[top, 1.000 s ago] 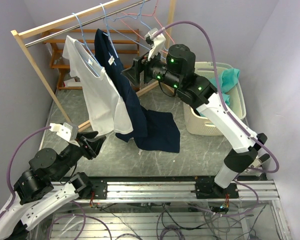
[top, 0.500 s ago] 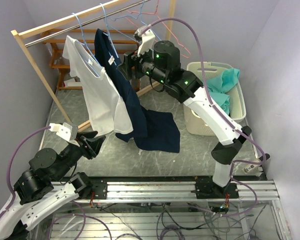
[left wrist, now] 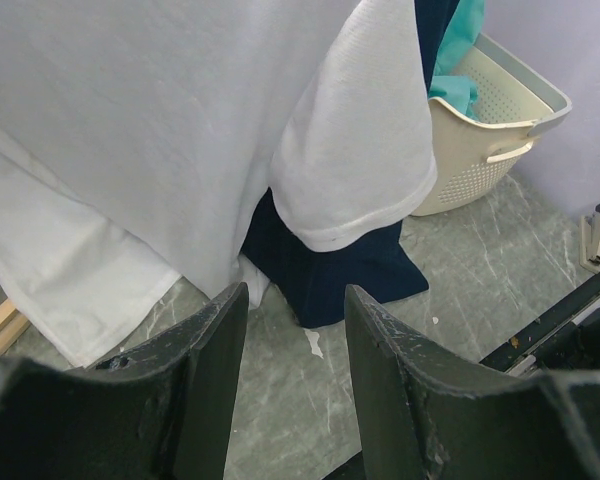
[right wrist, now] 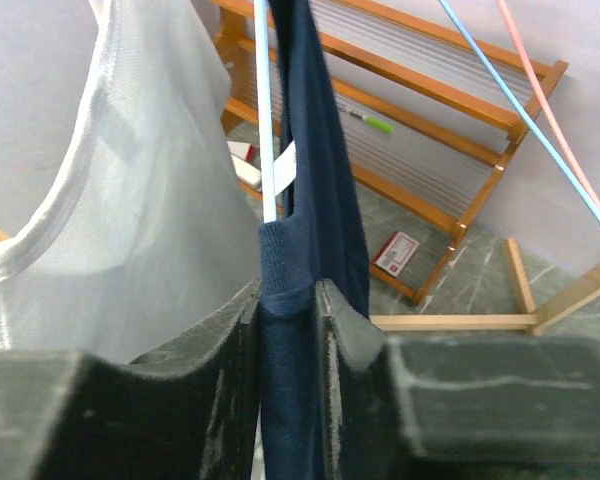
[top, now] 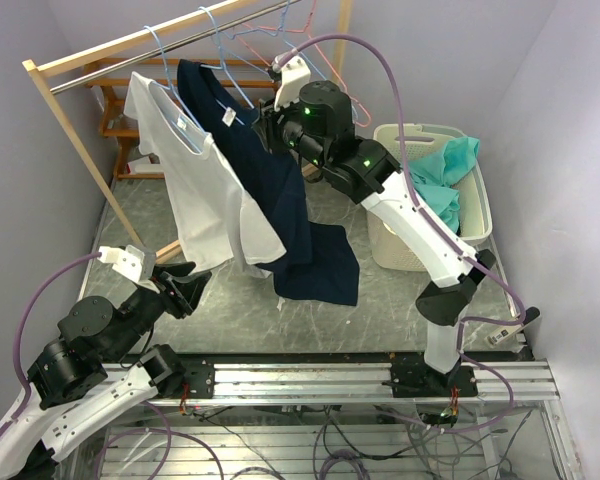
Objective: Remove the t-shirt from the hanger
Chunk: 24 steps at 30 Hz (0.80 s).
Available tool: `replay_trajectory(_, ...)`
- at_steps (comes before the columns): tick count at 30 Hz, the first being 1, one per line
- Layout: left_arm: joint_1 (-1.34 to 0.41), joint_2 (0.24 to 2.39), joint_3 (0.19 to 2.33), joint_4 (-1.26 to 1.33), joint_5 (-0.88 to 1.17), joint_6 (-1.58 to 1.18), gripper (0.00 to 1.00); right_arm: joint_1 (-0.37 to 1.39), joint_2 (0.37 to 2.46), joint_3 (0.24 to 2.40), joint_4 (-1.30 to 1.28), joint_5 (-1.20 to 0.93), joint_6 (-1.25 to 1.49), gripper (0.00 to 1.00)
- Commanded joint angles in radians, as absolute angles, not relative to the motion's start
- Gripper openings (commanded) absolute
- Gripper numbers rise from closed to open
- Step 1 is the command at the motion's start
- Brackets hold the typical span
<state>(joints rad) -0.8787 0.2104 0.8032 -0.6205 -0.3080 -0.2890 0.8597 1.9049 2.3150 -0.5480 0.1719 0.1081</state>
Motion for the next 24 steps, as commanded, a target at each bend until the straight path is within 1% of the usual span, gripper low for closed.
replay_trajectory(1,-0.876,0.212,0.807,-0.615,-0.321,-0.297,0.54,0.862,1.922,2.323,-0.535,0.226,0.091,0.19)
replay_trajectory(2,-0.875,0.213,0.807,-0.615,-0.321,-0.298,0.54,0.863,1.917,2.313,-0.517,0.226,0.089,0.15)
replay_trajectory(4,-0.876,0.213,0.807,-0.615,-0.321,-0.297,0.54,0.862,1.895,2.276,-0.471,0.233,0.089,0.03)
replay_trajectory(5,-0.876,0.213,0.807,-0.615,-0.321,-0.296,0.54,0.863,1.881,2.253,-0.443,0.244,0.091,0.00)
replay_trajectory(12,-0.876,0.209,0.806,-0.615,-0.319,-0.297,0.54,0.862,1.772,2.106,-0.227,0.310,0.107,0.00)
replay_trajectory(18,-0.876,0.203,0.806,-0.610,-0.312,-0.293,0.55,0.861,1.734,2.098,-0.137,0.332,0.082,0.00)
replay_trajectory(24,-0.876,0.200,0.801,-0.601,-0.299,-0.285,0.56,0.861,1.696,2.085,-0.115,0.329,0.067,0.00)
